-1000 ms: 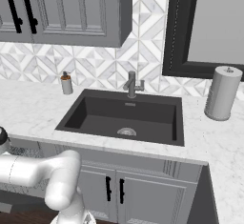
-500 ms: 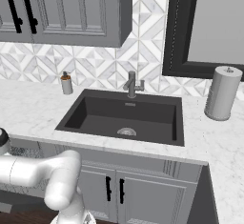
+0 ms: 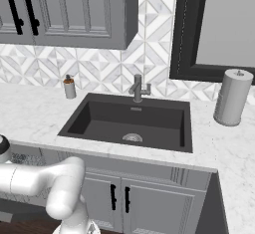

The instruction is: Pick up the cup and bowl from the counter, place them in the dishwasher, and close the dishwasher door.

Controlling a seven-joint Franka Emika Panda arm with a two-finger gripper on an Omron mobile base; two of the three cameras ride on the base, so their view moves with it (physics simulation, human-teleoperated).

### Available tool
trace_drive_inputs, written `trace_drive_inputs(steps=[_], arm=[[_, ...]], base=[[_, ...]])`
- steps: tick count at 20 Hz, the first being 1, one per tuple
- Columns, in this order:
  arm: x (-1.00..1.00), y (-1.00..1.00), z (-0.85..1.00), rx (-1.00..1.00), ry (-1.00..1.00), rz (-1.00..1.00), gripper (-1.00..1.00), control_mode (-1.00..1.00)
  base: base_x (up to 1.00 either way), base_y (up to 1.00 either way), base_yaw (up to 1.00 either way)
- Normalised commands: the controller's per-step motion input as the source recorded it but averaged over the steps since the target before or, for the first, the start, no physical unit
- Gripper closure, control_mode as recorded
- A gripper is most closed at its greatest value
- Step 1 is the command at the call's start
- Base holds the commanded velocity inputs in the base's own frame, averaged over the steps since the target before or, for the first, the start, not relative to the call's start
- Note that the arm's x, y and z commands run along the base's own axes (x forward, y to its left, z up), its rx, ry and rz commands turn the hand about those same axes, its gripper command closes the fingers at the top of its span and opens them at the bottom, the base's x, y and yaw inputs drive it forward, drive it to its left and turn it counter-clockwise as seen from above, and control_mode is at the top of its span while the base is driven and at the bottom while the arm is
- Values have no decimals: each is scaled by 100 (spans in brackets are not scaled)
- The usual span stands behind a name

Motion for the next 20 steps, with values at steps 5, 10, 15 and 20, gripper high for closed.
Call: trace_drive_inputs(steps=[5,10,15,20], arm=[[24,25,0,-4,6,-5,-100,-100],[37,19,0,-3,4,-9,-100,-100],[23,0,-11,-1,7,-10,-100,-100],[0,0,0,0,3,0,100,-100]], base=[[0,0,0],[0,0,0],[0,0,0],[0,0,0]])
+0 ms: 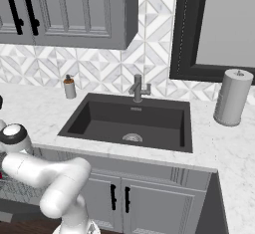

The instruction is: Pick up the cup and bowl from the counter, place them in the dishwasher, and close the dishwasher door.

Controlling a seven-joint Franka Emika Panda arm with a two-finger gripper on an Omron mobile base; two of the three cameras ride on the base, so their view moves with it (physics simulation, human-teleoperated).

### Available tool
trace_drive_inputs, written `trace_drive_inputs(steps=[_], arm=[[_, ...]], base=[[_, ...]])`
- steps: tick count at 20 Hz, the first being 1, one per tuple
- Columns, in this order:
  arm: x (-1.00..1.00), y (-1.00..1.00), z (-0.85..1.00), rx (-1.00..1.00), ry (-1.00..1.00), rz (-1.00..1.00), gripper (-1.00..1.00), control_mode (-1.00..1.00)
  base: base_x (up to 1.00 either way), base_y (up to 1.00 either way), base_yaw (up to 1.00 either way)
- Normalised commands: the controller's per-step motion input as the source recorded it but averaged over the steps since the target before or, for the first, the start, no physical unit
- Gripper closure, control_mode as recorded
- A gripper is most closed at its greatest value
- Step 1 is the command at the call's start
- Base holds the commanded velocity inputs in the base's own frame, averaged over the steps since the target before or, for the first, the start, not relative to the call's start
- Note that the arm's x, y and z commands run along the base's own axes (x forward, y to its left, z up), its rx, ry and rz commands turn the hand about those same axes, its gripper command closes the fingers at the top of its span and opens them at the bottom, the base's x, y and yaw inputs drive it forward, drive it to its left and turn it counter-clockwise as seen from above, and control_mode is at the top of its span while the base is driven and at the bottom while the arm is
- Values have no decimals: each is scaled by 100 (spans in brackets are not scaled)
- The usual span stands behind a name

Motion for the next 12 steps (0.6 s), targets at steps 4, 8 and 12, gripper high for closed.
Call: trace_drive_inputs(steps=[4,8,12], arm=[[0,0,-1,0,4,0,100,-100],[-4,-9,-12,0,8,-6,100,-100],[-32,-70,-1,5,-8,-21,100,-100]], base=[[0,0,0],[0,0,0],[0,0,0]])
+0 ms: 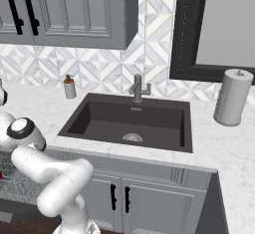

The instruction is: Pick up the cup and bowl from the counter, place them in the dishwasher, and close the dishwasher door.

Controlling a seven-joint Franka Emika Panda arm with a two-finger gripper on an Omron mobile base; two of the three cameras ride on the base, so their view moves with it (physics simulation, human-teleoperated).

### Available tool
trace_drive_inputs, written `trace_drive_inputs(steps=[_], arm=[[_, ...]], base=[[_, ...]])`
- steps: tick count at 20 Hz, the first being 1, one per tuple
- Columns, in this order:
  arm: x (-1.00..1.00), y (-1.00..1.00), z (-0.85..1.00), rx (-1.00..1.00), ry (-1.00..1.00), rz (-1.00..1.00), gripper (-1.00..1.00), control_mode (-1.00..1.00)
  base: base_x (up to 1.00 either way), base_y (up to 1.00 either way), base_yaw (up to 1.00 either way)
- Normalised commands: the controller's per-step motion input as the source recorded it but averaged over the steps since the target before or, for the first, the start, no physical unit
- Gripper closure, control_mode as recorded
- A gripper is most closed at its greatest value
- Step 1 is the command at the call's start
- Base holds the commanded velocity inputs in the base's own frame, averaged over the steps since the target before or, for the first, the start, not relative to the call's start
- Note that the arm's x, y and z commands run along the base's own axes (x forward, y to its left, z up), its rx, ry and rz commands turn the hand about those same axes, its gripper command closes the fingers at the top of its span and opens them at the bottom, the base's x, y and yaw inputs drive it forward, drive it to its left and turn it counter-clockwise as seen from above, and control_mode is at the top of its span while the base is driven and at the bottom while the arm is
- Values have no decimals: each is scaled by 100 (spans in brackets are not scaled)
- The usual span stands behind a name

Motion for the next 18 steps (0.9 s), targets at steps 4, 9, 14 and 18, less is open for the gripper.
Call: trace_drive_inputs(steps=[4,9,14,18], arm=[[-24,-96,0,12,-13,-37,100,-100],[-41,-85,-36,17,-11,-41,100,-100],[-72,-58,-98,38,-21,-37,100,-100],[-76,-34,-100,64,-34,-31,100,-100]], base=[[0,0,0],[0,0,0],[0,0,0],[0,0,0]])
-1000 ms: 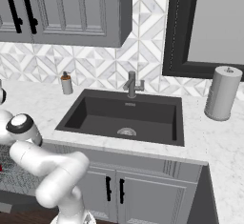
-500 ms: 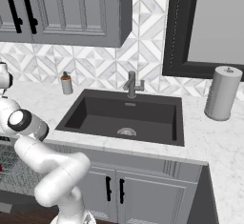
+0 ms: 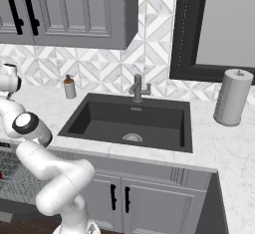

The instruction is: Pick up the cup and bowl from the counter, place them in the dishwasher, and close the dishwasher door.

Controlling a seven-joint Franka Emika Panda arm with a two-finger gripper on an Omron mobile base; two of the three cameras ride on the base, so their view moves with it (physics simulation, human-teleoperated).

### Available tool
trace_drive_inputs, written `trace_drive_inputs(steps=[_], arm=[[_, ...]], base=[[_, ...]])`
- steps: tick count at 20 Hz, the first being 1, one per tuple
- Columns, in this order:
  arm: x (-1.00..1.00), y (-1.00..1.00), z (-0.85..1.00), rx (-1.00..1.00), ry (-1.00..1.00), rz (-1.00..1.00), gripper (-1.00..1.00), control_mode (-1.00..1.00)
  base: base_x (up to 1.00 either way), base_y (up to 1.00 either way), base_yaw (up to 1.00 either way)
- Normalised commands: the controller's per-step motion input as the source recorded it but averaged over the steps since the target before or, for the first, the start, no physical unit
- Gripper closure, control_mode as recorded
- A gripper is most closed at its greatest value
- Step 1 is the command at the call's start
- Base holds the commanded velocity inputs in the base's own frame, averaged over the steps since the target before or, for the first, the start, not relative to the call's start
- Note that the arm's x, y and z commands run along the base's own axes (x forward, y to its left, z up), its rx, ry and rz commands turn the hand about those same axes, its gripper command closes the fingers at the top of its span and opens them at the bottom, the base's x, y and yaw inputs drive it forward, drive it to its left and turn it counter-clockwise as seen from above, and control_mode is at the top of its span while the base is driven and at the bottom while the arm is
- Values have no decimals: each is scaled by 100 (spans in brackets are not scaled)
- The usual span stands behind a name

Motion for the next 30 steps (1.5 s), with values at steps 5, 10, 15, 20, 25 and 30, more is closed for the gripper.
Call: trace_drive_inputs(steps=[5,10,15,20,25,30], arm=[[-61,-28,-35,53,-46,-23,100,-100],[-82,-30,-20,47,-47,-19,100,-100],[-100,-54,-11,40,-34,-9,100,-100],[-100,-52,0,29,-26,-1,100,-100],[-100,-20,1,7,-4,1,100,-100],[-91,0,2,0,0,14,100,-100]], base=[[0,0,0],[0,0,0],[0,0,0],[0,0,0],[0,0,0],[0,0,0]])
